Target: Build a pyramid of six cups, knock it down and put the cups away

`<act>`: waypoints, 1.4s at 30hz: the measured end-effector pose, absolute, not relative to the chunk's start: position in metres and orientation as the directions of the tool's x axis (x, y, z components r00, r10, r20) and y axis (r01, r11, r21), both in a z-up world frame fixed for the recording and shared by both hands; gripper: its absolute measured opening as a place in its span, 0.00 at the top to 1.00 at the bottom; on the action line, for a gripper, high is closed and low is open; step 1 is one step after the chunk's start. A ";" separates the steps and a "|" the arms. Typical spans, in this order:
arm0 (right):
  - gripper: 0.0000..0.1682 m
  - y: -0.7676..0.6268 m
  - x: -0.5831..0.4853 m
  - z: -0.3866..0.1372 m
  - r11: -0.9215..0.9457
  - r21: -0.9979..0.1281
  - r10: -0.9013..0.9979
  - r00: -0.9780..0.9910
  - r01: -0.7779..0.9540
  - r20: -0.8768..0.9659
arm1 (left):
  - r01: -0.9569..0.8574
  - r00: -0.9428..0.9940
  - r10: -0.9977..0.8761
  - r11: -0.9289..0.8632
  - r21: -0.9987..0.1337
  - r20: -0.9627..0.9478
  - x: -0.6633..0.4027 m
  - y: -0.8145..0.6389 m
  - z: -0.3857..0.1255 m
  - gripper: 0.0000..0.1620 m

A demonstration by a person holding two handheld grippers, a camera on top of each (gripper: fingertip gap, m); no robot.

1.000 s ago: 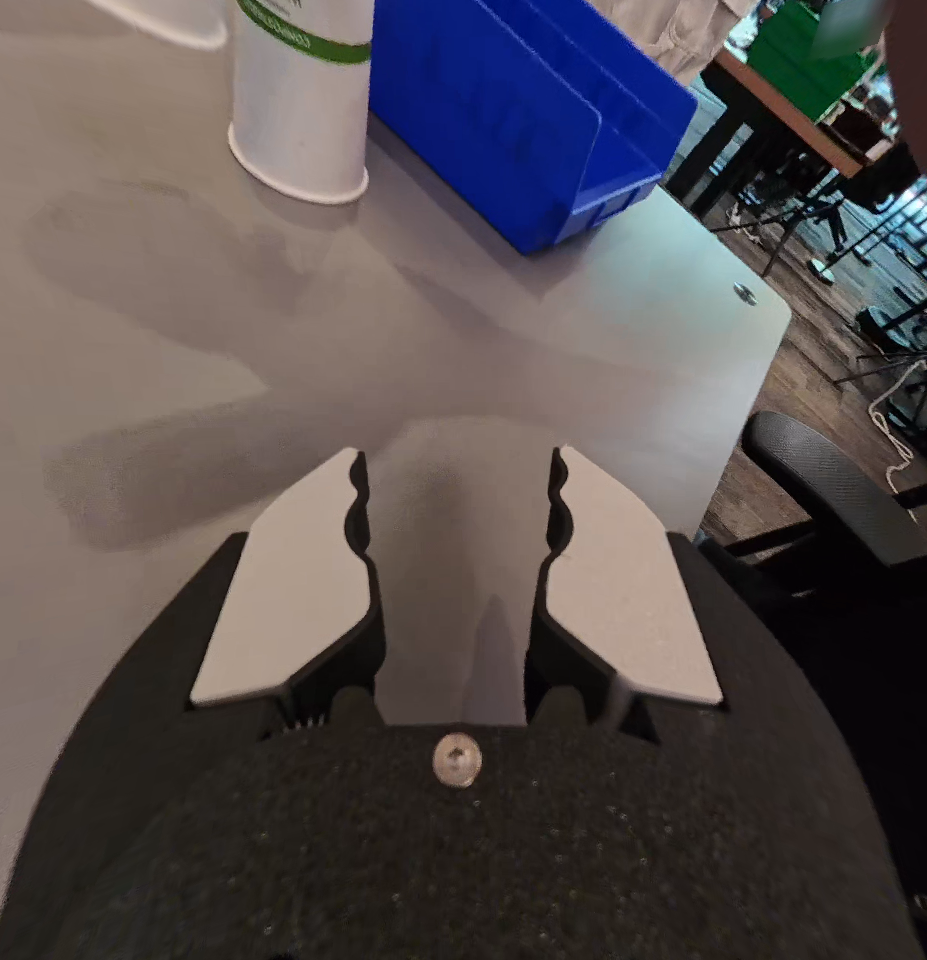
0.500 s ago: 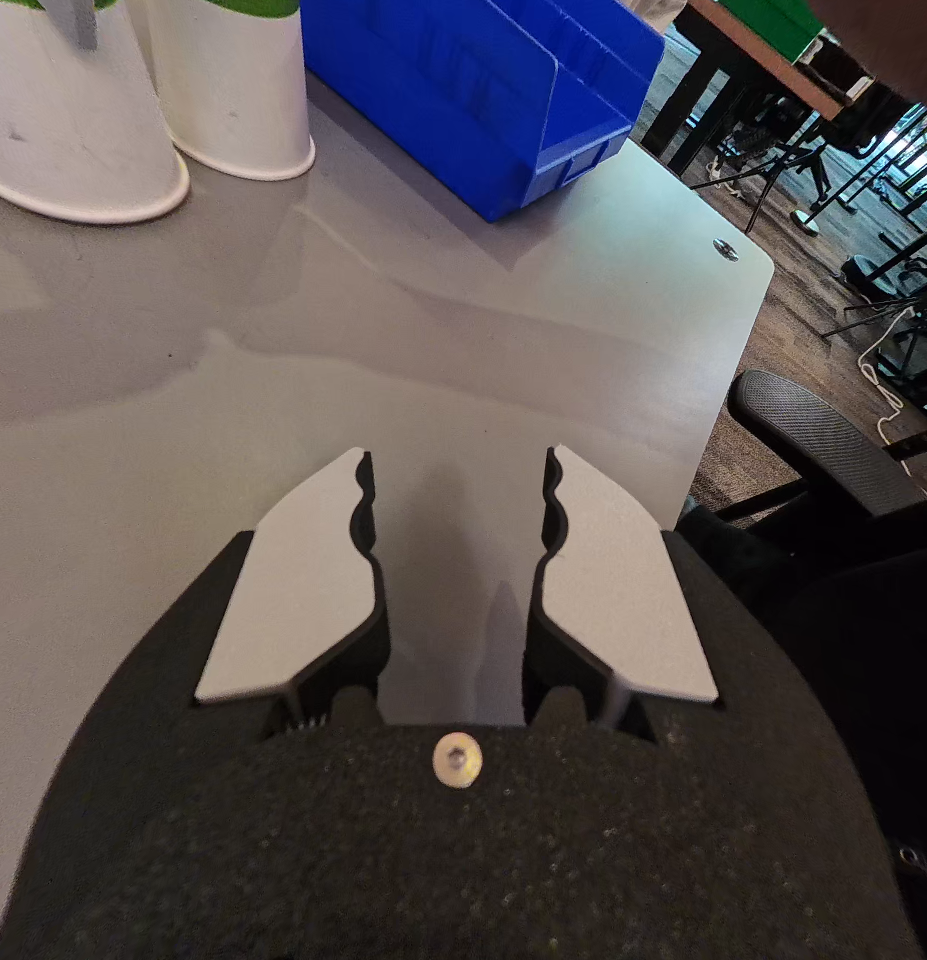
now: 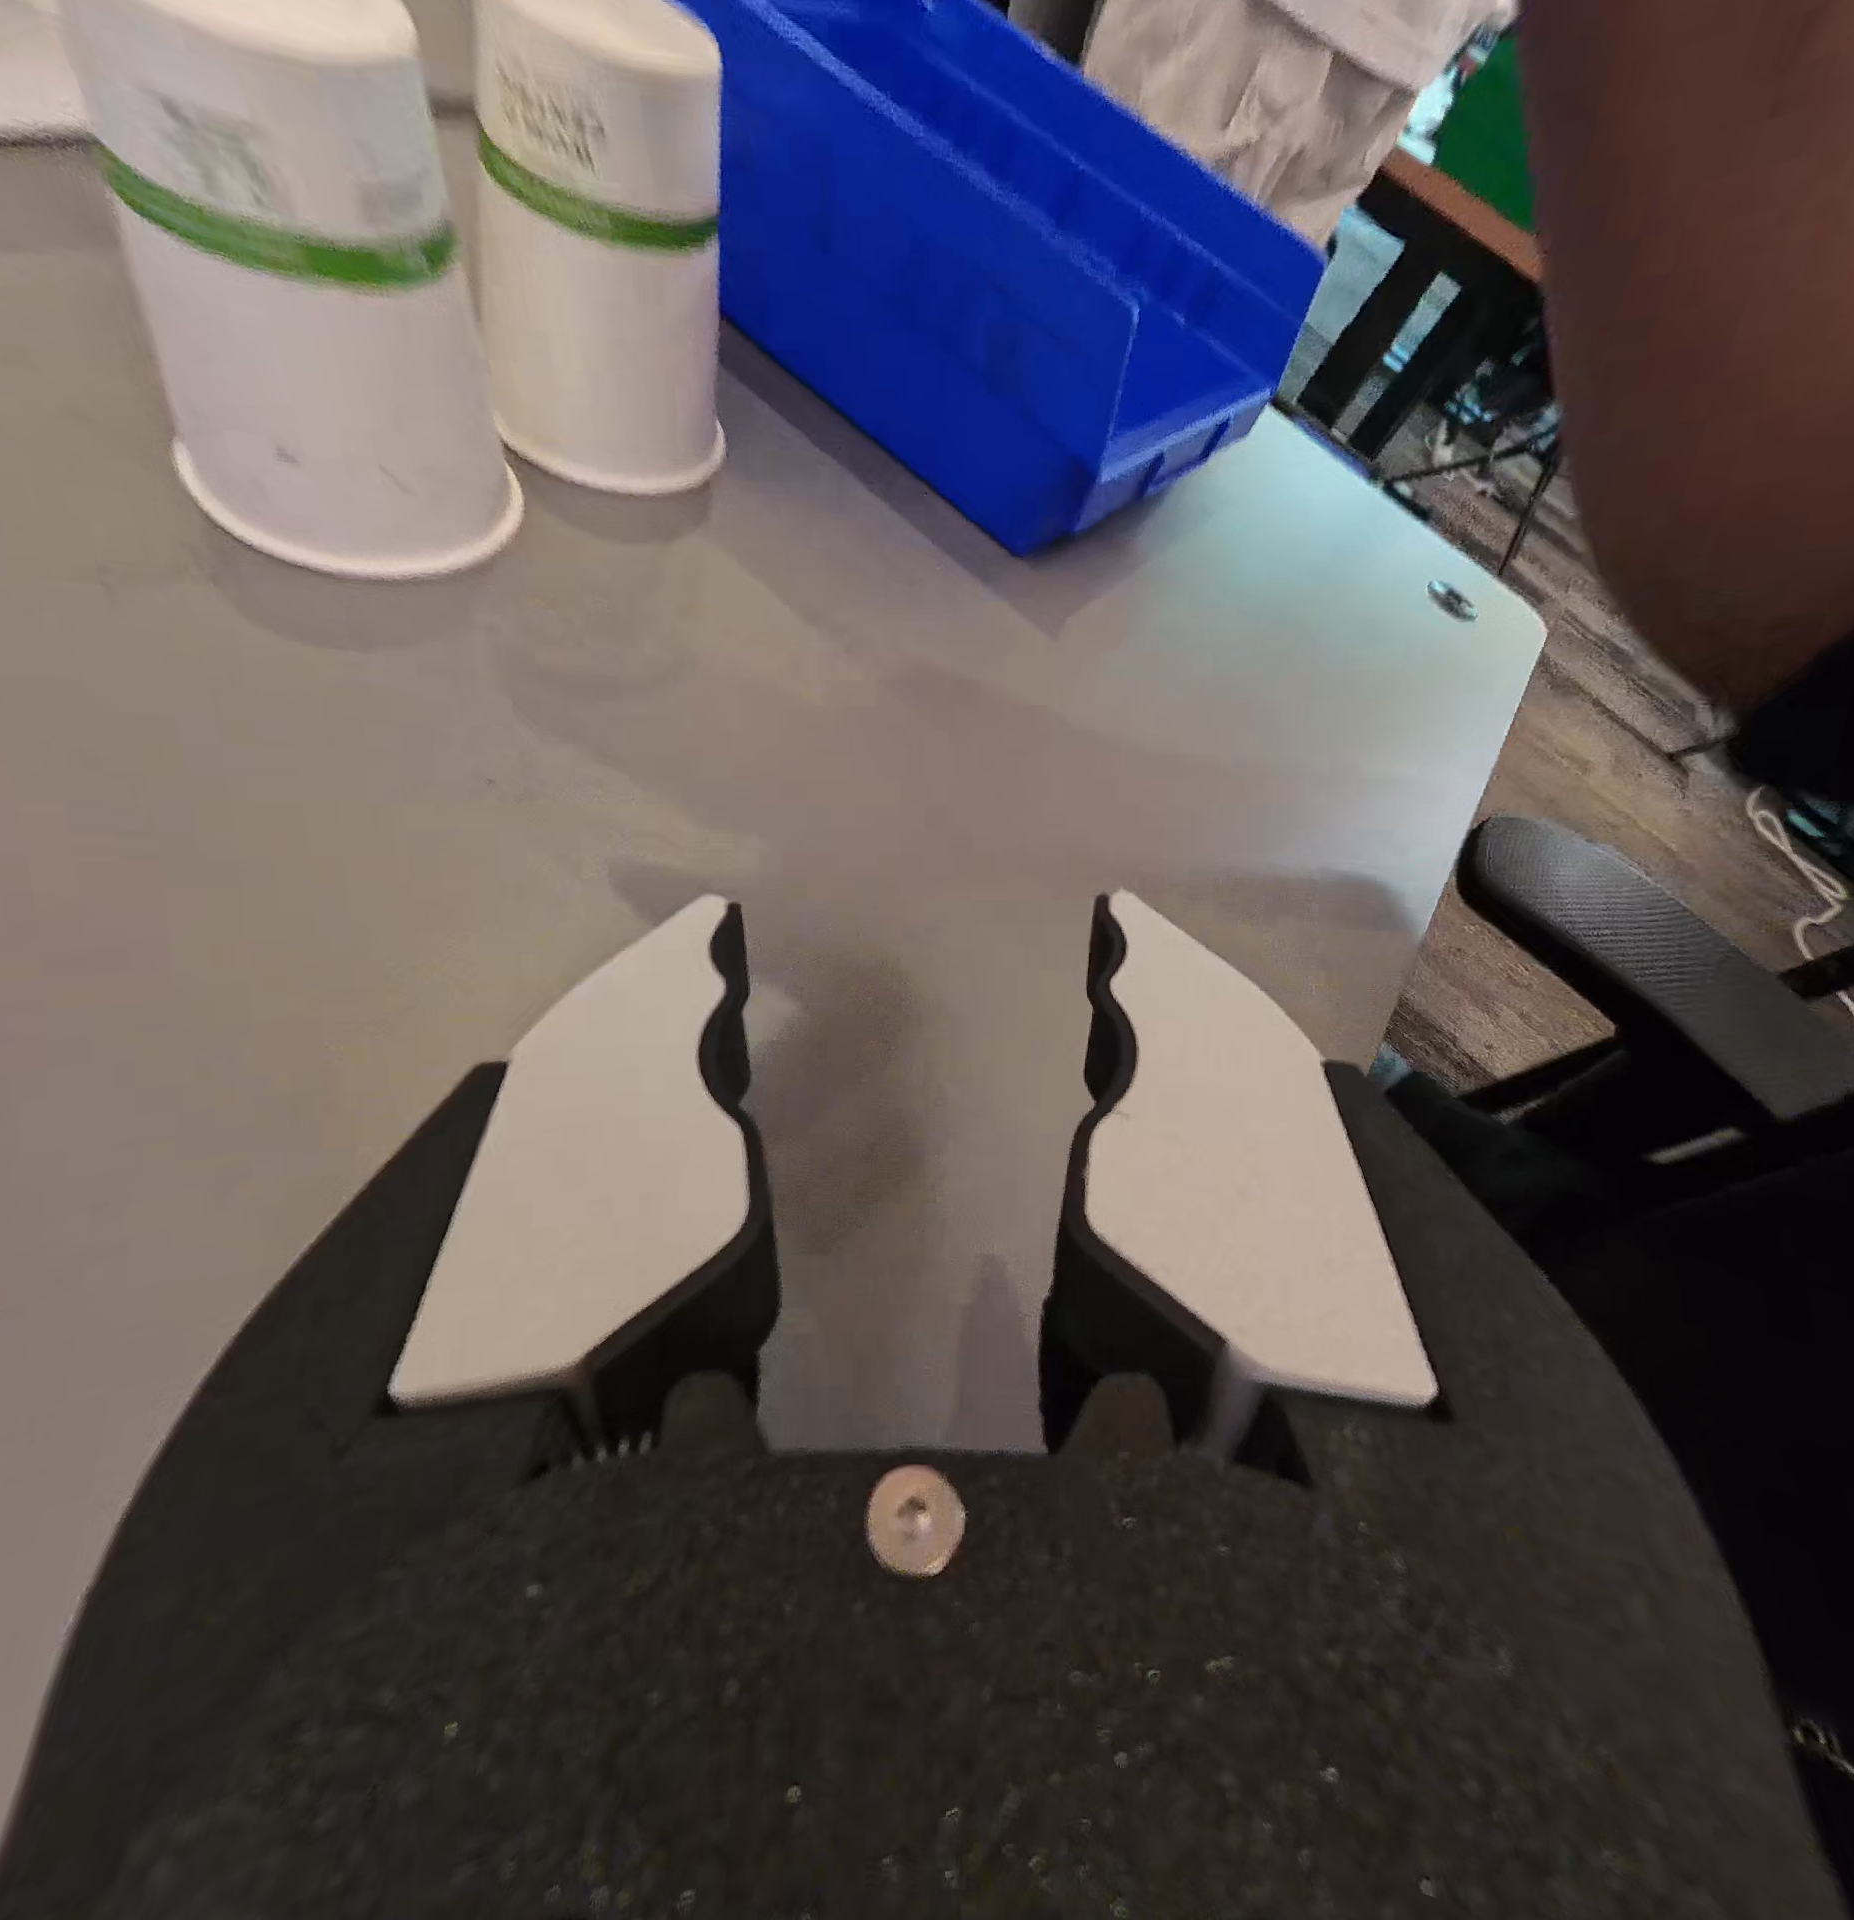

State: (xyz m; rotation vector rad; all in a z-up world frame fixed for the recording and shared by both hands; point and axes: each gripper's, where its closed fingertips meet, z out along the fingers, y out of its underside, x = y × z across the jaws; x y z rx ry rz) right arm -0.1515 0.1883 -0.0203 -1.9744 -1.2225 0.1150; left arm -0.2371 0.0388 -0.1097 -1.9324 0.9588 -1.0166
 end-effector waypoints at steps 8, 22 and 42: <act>0.57 0.034 -0.150 -0.105 -0.273 -0.935 0.773 0.630 0.225 -0.074 | -0.523 0.497 -0.861 -0.197 -0.829 -0.109 -0.331 0.137 -0.042 0.75; 0.56 0.022 -0.140 -0.125 -0.302 -0.937 0.744 0.658 0.175 -0.116 | -0.924 0.329 -0.861 -0.208 -0.322 -0.388 -0.447 0.339 -0.063 0.81; 0.58 0.018 -0.150 -0.118 -0.321 -0.936 0.766 0.621 0.144 -0.167 | -0.852 0.394 -0.907 -0.300 -0.428 -0.148 -0.437 0.351 -0.061 0.98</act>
